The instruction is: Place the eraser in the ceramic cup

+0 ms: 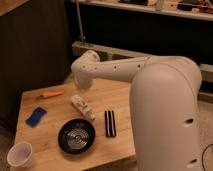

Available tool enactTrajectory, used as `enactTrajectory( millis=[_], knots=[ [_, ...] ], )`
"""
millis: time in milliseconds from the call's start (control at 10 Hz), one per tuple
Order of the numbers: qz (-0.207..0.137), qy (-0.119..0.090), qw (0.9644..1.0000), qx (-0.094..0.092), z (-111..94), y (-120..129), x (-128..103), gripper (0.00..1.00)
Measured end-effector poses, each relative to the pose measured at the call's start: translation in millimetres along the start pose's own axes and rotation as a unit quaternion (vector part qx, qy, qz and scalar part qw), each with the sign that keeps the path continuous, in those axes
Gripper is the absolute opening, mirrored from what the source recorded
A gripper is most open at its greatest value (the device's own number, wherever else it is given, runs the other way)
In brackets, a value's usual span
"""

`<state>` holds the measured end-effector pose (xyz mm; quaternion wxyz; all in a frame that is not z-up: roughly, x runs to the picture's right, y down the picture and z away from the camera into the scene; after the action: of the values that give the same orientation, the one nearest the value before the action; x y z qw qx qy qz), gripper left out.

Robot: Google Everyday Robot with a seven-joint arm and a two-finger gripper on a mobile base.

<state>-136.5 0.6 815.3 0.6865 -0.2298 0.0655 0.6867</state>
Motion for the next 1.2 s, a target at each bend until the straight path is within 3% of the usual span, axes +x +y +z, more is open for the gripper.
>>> enactTrajectory(
  millis=[900,1200],
  knots=[
    [0.0,0.0,1.0,0.0,0.0,-0.1,-0.1,0.03],
    [0.017,0.0,0.9998,-0.007,-2.5,-15.8,-3.7,0.03]
  ],
)
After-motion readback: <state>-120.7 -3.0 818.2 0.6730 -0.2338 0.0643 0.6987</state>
